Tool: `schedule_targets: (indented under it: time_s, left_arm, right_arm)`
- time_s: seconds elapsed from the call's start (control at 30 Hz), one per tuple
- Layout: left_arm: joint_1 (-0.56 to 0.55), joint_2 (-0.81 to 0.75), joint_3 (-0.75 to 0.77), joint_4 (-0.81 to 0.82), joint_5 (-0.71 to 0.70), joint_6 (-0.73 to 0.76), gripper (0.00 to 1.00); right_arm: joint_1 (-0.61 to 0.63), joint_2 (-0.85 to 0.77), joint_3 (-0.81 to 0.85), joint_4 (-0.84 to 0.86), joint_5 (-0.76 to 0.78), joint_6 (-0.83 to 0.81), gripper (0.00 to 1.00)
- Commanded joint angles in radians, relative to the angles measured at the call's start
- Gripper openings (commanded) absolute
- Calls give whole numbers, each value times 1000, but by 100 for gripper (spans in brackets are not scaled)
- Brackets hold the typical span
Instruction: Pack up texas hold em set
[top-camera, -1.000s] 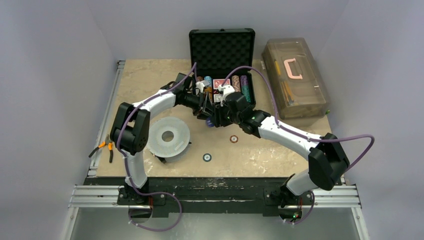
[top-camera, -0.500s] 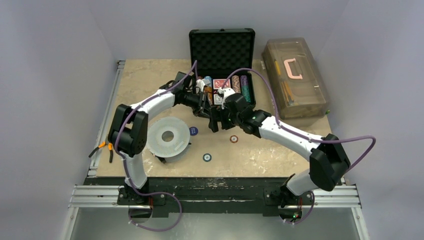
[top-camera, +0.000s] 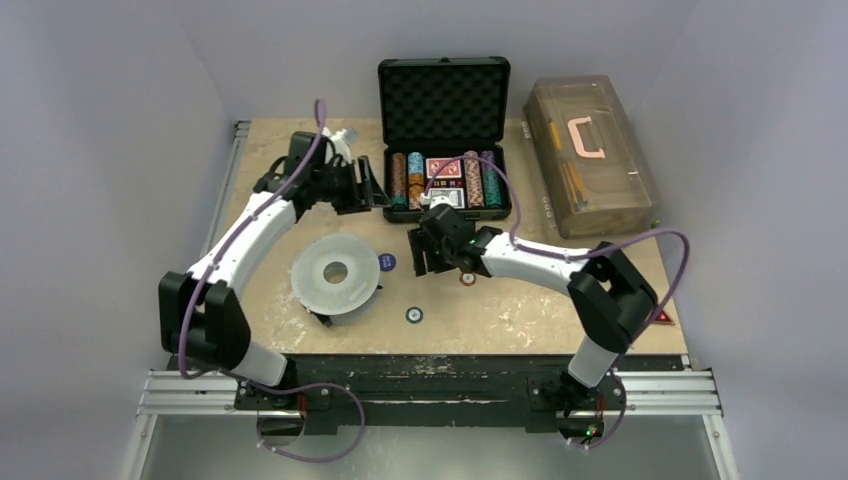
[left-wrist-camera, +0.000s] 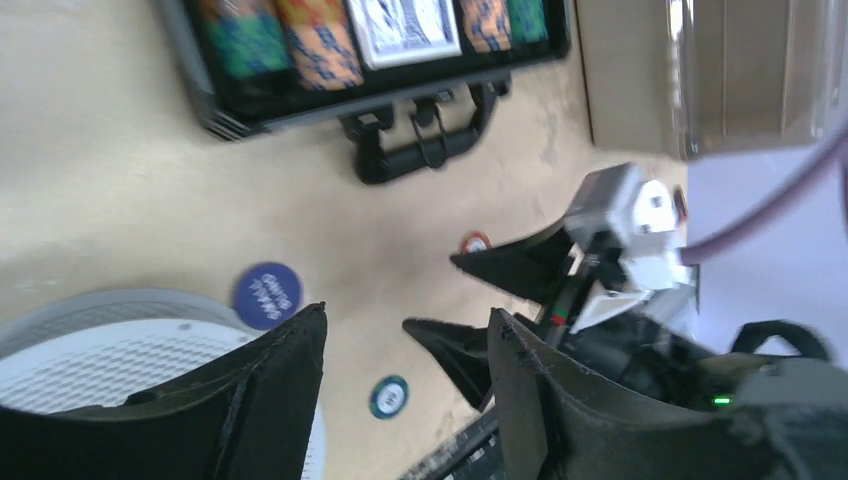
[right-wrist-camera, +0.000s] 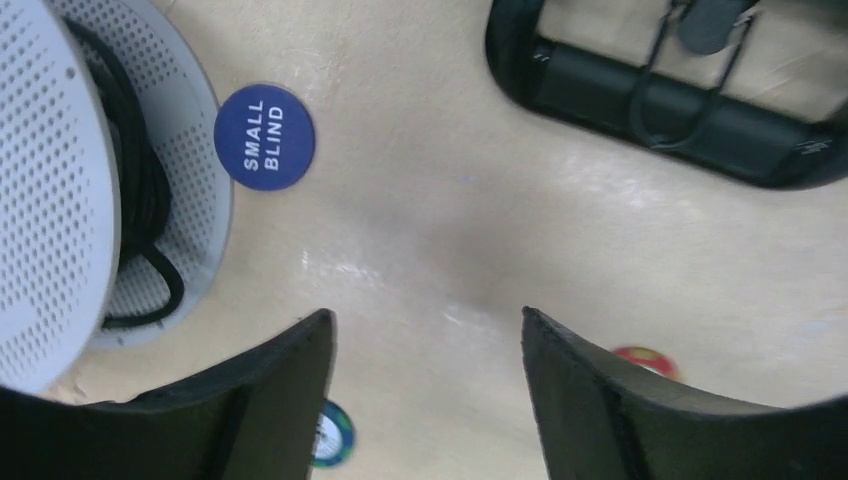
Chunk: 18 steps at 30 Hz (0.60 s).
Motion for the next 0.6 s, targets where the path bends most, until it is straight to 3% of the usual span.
schedule_targets:
  time_s: [0.0, 0.2, 0.4, 0.57]
  left_arm:
    - [48, -118, -33, 52, -194, 4, 58]
    - [49, -180, -48, 58, -248, 39, 59]
    - [49, -176, -43, 62, -226, 39, 59]
    - [49, -178, -43, 63, -212, 41, 59]
  right_arm:
    - [22, 87, 69, 131, 20, 197, 58]
    - [35, 203, 140, 259, -60, 284, 54]
    - [35, 309, 261, 297, -97, 298, 27]
    - [38, 406, 342, 292, -109, 304, 24]
